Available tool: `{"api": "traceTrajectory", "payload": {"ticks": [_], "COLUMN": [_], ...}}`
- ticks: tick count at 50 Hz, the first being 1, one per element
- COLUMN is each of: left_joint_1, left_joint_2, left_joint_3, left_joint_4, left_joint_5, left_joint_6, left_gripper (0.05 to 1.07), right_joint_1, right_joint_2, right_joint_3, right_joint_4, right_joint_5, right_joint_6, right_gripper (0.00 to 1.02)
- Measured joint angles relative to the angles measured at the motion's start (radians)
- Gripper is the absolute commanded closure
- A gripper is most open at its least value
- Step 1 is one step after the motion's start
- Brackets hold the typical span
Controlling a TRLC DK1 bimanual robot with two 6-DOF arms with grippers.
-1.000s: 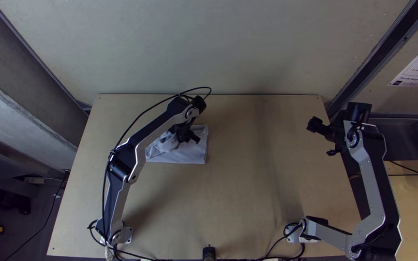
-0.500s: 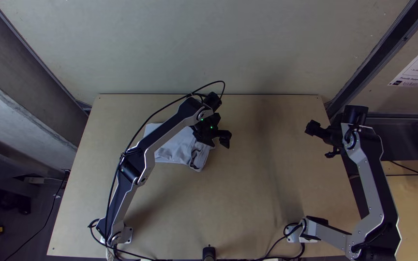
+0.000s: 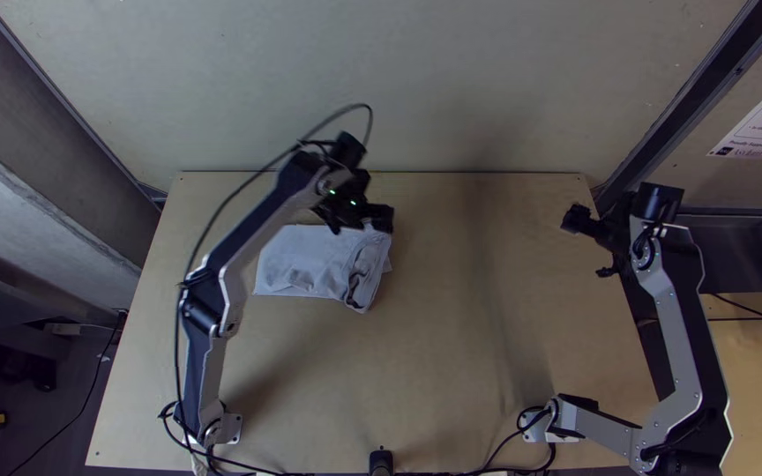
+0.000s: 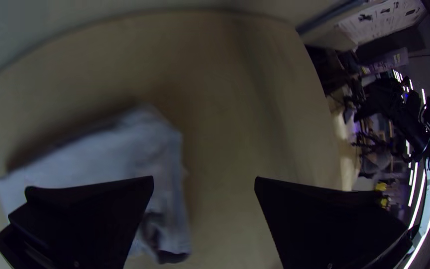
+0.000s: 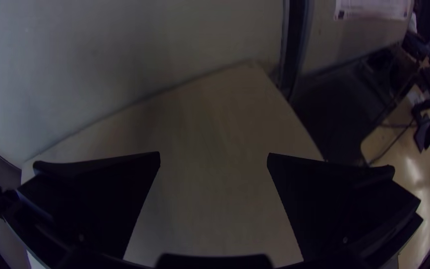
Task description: Fold the t-shirt
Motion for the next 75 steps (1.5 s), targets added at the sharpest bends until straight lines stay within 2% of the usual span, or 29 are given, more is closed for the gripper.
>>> {"api": "traceTrajectory", "payload": {"ticks": [7, 14, 24, 37, 46, 58, 75], "left_joint_1": [0.096, 0.208, 0.377, 0.571, 0.639, 0.706, 0.717], "left_joint_2": [-0.110, -0.241, -0.447, -0.766, -1.010, -1.257, -1.592], "left_joint_3": [-0.019, -0.077, -0.214, -0.514, -0.801, -1.122, -1.508], "left_joint_4": [0.020, 0.076, 0.235, 0.539, 0.731, 0.943, 1.201], "left_joint_5": [-0.115, -0.179, -0.189, -0.190, -0.190, -0.195, -0.204], "left_joint_6": [0.071, 0.128, 0.201, 0.285, 0.321, 0.320, 0.320], "left_gripper": [0.10, 0.10, 0.10, 0.10, 0.10, 0.10, 0.10], "right_joint_1": [0.006, 0.027, 0.044, 0.044, 0.044, 0.044, 0.063], "right_joint_2": [-0.013, -0.021, -0.024, -0.135, -0.270, -0.483, -0.791], "right_joint_3": [0.057, 0.151, 0.336, 0.360, 0.256, -0.023, -0.335], "right_joint_4": [0.094, 0.151, 0.189, 0.304, 0.366, 0.498, 0.619], "right_joint_5": [0.000, 0.000, 0.000, 0.000, 0.000, -0.001, 0.000], "right_joint_6": [-0.048, -0.127, -0.196, -0.212, -0.225, -0.227, -0.225], "right_gripper": [0.04, 0.04, 0.04, 0.04, 0.04, 0.04, 0.04]}}
